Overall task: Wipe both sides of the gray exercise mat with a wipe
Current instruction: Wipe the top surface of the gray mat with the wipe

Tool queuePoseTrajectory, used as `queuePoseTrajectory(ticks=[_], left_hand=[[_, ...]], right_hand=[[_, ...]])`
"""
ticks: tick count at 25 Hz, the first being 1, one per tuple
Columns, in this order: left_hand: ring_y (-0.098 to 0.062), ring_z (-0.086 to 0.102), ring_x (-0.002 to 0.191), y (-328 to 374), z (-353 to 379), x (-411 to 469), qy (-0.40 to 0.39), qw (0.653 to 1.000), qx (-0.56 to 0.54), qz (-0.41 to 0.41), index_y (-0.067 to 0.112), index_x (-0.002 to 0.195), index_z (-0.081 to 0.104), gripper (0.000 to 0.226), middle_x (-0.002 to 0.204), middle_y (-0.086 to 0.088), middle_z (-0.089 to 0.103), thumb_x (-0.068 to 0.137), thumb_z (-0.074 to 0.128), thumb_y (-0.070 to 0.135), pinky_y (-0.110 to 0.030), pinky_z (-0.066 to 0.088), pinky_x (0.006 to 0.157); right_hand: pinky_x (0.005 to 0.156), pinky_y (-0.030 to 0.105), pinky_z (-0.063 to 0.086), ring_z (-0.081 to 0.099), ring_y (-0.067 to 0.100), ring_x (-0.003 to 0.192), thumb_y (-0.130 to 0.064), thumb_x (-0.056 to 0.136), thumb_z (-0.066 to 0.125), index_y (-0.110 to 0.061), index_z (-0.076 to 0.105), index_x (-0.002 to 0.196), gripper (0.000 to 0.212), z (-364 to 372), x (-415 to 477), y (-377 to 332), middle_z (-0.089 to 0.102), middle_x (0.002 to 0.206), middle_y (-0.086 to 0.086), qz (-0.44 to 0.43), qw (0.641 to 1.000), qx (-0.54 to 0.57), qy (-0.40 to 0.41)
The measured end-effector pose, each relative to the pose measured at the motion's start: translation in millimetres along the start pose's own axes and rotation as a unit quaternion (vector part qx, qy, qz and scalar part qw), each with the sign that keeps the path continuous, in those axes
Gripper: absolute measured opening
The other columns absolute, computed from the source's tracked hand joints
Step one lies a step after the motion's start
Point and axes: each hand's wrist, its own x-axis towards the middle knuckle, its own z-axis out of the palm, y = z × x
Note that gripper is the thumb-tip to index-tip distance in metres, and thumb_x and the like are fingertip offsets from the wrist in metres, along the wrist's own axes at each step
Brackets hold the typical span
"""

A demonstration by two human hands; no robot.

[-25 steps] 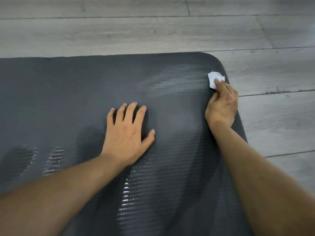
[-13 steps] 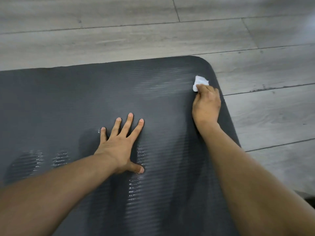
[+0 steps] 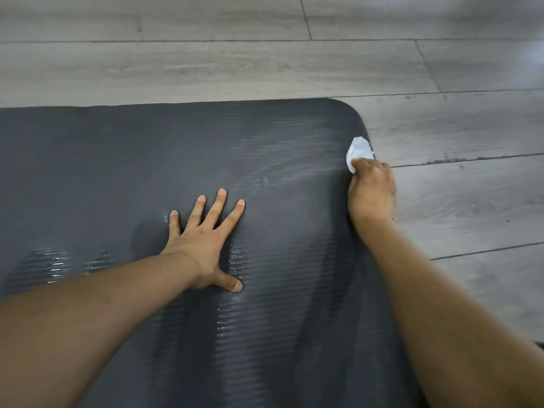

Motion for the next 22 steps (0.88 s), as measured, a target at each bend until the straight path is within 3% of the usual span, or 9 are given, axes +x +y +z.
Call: queuePoseTrajectory(ticks=[2, 4, 6, 8, 10, 13, 15, 19, 22], left_hand=[[-0.028, -0.035, 0.149, 0.9, -0.7, 0.9, -0.004, 1.000, -0.004, -0.001, 0.047, 0.144, -0.041, 0.150, 0.152, 0.010, -0.051, 0.058, 0.078, 0.079, -0.069, -0.006, 0.120], [-0.028, -0.035, 0.149, 0.6, 0.6, 0.8, 0.000, 1.000, 0.000, -0.003, 0.046, 0.144, -0.040, 0.151, 0.152, 0.010, -0.051, 0.057, 0.078, 0.080, -0.068, -0.006, 0.120], [-0.027, -0.035, 0.149, -0.4, 0.5, 1.0, 0.000, 1.000, 0.003, -0.004, 0.047, 0.144, -0.041, 0.151, 0.152, 0.011, -0.051, 0.056, 0.077, 0.082, -0.068, -0.006, 0.120], [-0.027, -0.035, 0.149, -1.5, 0.2, 1.4, 0.002, 1.000, -0.004, -0.002, 0.048, 0.143, -0.042, 0.151, 0.152, 0.011, -0.051, 0.055, 0.077, 0.082, -0.068, -0.006, 0.120], [-0.028, -0.035, 0.149, -1.6, 0.5, 1.2, 0.000, 1.000, -0.006, -0.002, 0.049, 0.142, -0.043, 0.151, 0.152, 0.011, -0.051, 0.055, 0.077, 0.081, -0.068, -0.007, 0.120], [-0.028, -0.035, 0.149, -0.3, 0.2, 1.4, 0.000, 1.000, -0.006, -0.004, 0.048, 0.142, -0.042, 0.152, 0.152, 0.010, -0.051, 0.056, 0.078, 0.081, -0.068, -0.008, 0.119], [-0.028, -0.035, 0.149, 1.1, -0.9, 1.1, -0.002, 1.000, -0.004, -0.005, 0.048, 0.143, -0.041, 0.152, 0.153, 0.010, -0.051, 0.055, 0.078, 0.081, -0.068, -0.007, 0.118], [-0.026, -0.034, 0.150, 0.5, -1.1, -1.1, 0.000, 1.000, -0.012, -0.004, 0.047, 0.147, -0.035, 0.151, 0.153, 0.011, -0.050, 0.053, 0.079, 0.081, -0.067, -0.007, 0.120], [-0.027, -0.033, 0.150, 1.7, -3.6, -2.1, -0.001, 1.000, -0.014, -0.005, 0.050, 0.144, -0.038, 0.152, 0.154, 0.011, -0.048, 0.053, 0.080, 0.080, -0.066, -0.007, 0.119]], right_hand=[[0.079, 0.031, 0.043, 0.052, 0.017, 0.083, 0.000, 0.085, 0.051, -0.009, 0.067, 0.098, 0.022, 7.7, -34.5, -56.6, 0.062, 0.092, -0.003, -0.002, 0.990, 0.140, -0.013], [0.084, 0.025, 0.044, 0.046, 0.007, 0.082, -0.006, 0.088, 0.048, -0.009, 0.067, 0.099, 0.022, 17.1, -83.1, -106.9, 0.061, 0.094, -0.012, -0.159, 0.962, 0.215, -0.047], [0.086, 0.026, 0.045, 0.053, 0.016, 0.092, -0.013, 0.088, 0.044, -0.013, 0.069, 0.106, 0.031, 23.4, -102.7, -110.1, 0.067, 0.108, -0.004, -0.299, 0.937, 0.168, -0.064], [0.081, 0.033, 0.049, 0.059, 0.027, 0.093, -0.015, 0.086, 0.043, -0.014, 0.070, 0.106, 0.033, 21.3, -69.5, -65.8, 0.069, 0.106, 0.005, -0.267, 0.955, 0.123, -0.037], [0.079, 0.034, 0.044, 0.058, 0.033, 0.097, -0.007, 0.085, 0.046, -0.013, 0.070, 0.106, 0.032, 5.8, -35.5, -11.9, 0.068, 0.104, 0.011, -0.110, 0.992, 0.054, -0.009], [0.077, 0.033, 0.037, 0.053, 0.032, 0.100, 0.003, 0.085, 0.047, -0.011, 0.069, 0.109, 0.035, -2.3, -23.1, 10.0, 0.068, 0.107, 0.011, 0.041, 0.999, 0.010, 0.031], [0.080, 0.031, 0.040, 0.056, 0.032, 0.092, 0.004, 0.082, 0.052, -0.008, 0.071, 0.104, 0.031, 10.7, -58.4, -39.4, 0.069, 0.101, 0.010, -0.004, 0.994, 0.097, 0.040], [0.085, 0.029, 0.048, 0.057, 0.023, 0.093, -0.007, 0.089, 0.054, -0.007, 0.070, 0.110, 0.027, 20.8, -150.7, -115.5, 0.069, 0.109, 0.003, -0.271, 0.947, 0.171, -0.034], [0.082, 0.023, 0.043, 0.058, 0.023, 0.094, -0.006, 0.088, 0.054, -0.013, 0.070, 0.109, 0.027, 7.9, -99.9, -56.6, 0.068, 0.107, 0.004, -0.215, 0.969, 0.120, -0.028]])
